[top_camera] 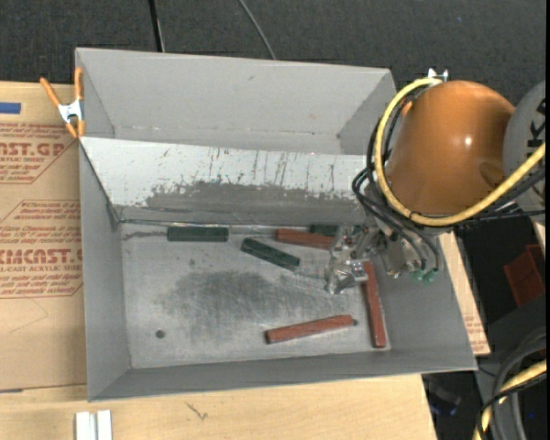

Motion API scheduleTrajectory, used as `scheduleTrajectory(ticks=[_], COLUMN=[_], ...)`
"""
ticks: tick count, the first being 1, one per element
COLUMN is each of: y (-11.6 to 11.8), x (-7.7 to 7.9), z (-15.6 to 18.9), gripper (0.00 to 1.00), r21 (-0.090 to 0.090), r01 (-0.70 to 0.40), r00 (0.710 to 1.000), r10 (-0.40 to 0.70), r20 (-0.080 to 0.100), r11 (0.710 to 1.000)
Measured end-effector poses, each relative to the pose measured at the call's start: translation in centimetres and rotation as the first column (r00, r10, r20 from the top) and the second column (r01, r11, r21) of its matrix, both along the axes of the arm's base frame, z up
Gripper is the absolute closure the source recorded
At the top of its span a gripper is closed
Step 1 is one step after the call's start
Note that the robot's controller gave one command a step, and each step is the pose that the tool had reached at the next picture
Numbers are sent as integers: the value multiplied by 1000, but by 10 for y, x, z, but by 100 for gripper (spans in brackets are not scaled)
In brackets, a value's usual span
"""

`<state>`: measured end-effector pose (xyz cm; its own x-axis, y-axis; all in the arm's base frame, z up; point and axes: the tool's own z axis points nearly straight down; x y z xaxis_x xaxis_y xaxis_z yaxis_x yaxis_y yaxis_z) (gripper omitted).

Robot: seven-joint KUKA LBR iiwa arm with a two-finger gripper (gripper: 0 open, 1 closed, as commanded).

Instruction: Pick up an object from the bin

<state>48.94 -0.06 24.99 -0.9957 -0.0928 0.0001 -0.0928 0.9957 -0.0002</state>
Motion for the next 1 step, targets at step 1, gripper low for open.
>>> scheduleTrajectory(ticks=[1], y=[0], x=[0], z=[1], gripper=[0], r21=[0], r01=[0], r00=[1000], r10=[0], r20=[-1], r11=[1000])
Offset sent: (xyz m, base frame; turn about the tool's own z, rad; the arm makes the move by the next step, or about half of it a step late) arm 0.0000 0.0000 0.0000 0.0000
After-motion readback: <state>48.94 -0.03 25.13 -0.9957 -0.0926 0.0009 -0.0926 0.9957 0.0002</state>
